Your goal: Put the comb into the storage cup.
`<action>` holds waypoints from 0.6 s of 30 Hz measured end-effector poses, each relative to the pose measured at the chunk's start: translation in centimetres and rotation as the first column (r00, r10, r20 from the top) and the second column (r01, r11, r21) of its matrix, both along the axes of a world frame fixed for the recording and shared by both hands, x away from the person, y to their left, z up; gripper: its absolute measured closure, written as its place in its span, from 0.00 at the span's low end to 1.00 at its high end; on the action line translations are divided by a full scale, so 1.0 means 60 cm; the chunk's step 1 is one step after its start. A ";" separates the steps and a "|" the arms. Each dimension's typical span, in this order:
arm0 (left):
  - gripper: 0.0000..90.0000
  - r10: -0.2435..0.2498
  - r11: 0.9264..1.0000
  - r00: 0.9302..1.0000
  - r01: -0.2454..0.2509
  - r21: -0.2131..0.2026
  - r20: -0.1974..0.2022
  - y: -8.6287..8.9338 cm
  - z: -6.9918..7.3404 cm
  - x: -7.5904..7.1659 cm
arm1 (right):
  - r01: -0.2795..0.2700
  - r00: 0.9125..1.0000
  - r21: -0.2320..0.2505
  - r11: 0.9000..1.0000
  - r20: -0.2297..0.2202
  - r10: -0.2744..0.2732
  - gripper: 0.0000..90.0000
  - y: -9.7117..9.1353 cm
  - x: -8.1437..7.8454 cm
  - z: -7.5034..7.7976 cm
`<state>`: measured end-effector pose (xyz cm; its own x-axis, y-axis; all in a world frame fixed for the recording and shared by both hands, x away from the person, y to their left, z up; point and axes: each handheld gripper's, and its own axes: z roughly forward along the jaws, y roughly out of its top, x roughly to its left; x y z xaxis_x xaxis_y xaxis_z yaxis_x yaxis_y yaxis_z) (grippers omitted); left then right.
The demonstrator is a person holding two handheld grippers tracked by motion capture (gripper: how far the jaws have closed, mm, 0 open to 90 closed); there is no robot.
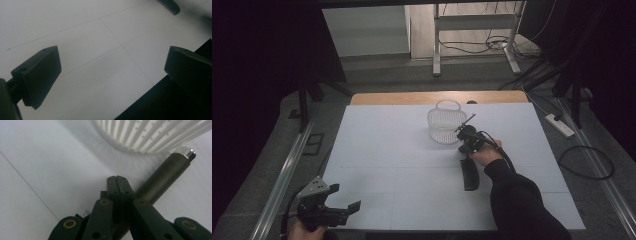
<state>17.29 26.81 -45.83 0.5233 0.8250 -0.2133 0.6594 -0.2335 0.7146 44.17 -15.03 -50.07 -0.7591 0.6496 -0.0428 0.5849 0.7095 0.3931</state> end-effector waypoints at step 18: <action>0.02 0.000 1.000 1.000 0.000 0.000 -0.002 0.000 0.000 0.000 | 0.065 0.998 -0.032 0.997 0.018 -0.065 0.99 -0.037 0.013 0.003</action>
